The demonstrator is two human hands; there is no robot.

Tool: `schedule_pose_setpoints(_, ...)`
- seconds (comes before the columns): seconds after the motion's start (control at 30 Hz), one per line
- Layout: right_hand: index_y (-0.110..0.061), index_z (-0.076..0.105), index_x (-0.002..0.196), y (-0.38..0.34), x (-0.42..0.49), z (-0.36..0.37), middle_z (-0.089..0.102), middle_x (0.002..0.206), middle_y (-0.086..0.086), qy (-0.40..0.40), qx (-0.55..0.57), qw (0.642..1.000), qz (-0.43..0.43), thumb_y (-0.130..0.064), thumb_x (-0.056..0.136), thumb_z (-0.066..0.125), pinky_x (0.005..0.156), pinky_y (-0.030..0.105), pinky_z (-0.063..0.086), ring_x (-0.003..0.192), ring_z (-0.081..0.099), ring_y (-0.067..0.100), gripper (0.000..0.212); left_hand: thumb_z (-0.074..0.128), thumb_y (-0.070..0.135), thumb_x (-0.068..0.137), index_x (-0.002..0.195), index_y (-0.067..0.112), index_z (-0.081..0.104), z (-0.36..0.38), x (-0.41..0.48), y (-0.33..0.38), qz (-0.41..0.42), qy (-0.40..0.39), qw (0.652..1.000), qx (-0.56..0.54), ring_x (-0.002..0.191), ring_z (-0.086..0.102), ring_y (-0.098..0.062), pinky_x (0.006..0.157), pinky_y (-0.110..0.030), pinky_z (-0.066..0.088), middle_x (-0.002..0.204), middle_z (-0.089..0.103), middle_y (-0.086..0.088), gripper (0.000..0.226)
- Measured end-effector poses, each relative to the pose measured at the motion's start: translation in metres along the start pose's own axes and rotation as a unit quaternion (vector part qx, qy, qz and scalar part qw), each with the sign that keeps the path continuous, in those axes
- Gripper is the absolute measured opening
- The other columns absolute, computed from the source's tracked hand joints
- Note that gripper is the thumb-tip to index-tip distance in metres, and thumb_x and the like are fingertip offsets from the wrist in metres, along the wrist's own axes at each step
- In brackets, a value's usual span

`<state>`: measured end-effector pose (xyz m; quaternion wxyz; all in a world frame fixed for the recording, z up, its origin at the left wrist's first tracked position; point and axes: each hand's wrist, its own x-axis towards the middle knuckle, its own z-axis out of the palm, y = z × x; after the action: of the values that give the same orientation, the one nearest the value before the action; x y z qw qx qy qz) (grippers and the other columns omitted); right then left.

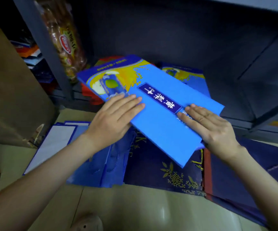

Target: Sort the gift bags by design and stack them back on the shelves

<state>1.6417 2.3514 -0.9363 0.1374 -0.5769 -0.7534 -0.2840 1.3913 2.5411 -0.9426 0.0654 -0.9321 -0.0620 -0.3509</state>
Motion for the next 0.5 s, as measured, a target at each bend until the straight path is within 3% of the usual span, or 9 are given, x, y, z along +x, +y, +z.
schedule_pose_setpoints(0.07,-0.012,0.043,0.141,0.009,-0.022,0.002,0.058,0.131,0.015,-0.014,-0.031,0.998,0.052,-0.019,0.096,0.049,0.104,0.042,0.042,0.124,0.054,0.03,0.046,0.05,0.007,0.087,0.134,0.003,0.045,0.017,0.013,0.008,-0.029,-0.005,0.999,0.011,0.13,0.042,-0.028,0.111,-0.047,0.03,0.137,0.051,-0.017,0.047)
schedule_pose_setpoints(0.13,-0.008,0.05,0.135,0.014,-0.041,0.008,0.061,0.125,0.018,-0.016,-0.058,0.992,0.113,-0.005,0.086,0.062,0.102,0.041,0.043,0.117,0.059,0.032,0.051,0.052,0.013,0.087,0.138,0.003,0.038,0.037,0.017,0.016,-0.05,-0.049,0.997,0.018,0.135,0.035,-0.029,0.114,-0.046,0.023,0.143,0.044,-0.017,0.054)
schedule_pose_setpoints(0.2,-0.004,0.056,0.128,0.019,-0.054,0.015,0.065,0.118,0.019,-0.042,-0.077,0.981,0.17,0.007,0.083,0.051,0.096,0.044,0.048,0.109,0.063,0.035,0.047,0.054,0.016,0.086,0.141,0.003,0.038,0.058,0.019,0.023,-0.05,-0.11,0.992,0.022,0.138,0.031,-0.029,0.115,-0.047,0.019,0.148,0.038,-0.017,0.059)
schedule_pose_setpoints(0.27,0.0,0.062,0.123,0.023,-0.058,0.028,0.067,0.113,0.021,-0.101,-0.067,0.968,0.219,0.007,0.077,0.04,0.085,0.049,0.055,0.102,0.065,0.04,0.051,0.059,0.016,0.084,0.14,0.003,0.043,0.076,0.016,0.027,-0.047,-0.161,0.985,0.035,0.139,0.031,-0.031,0.114,-0.048,0.018,0.148,0.037,-0.018,0.059)
schedule_pose_setpoints(0.33,0.003,0.061,0.122,0.028,-0.06,0.047,0.066,0.112,0.024,-0.178,-0.058,0.95,0.251,0.016,0.066,0.051,0.084,0.056,0.052,0.101,0.064,0.045,0.058,0.068,0.016,0.08,0.137,0.004,0.047,0.09,0.01,0.031,-0.055,-0.213,0.975,0.035,0.138,0.034,-0.032,0.114,-0.049,0.018,0.147,0.038,-0.018,0.062)
schedule_pose_setpoints(0.4,0.002,0.048,0.136,0.034,-0.054,0.065,0.056,0.129,0.026,-0.257,-0.035,0.925,0.277,0.022,0.062,0.063,0.1,0.054,0.042,0.119,0.053,0.046,0.078,0.072,0.016,0.078,0.135,0.004,0.051,0.098,-0.001,0.033,-0.066,-0.255,0.964,0.029,0.137,0.036,-0.032,0.115,-0.05,0.019,0.146,0.04,-0.018,0.063)
schedule_pose_setpoints(0.5,-0.01,0.005,0.153,0.042,-0.043,0.096,0.013,0.158,0.015,-0.366,0.017,0.883,0.293,0.007,0.087,0.052,0.119,0.041,0.009,0.146,0.011,0.033,0.083,0.073,0.022,0.078,0.132,0.005,0.054,0.102,-0.026,0.03,-0.072,-0.305,0.949,0.026,0.136,0.038,-0.03,0.114,-0.049,0.021,0.145,0.043,-0.016,0.06)
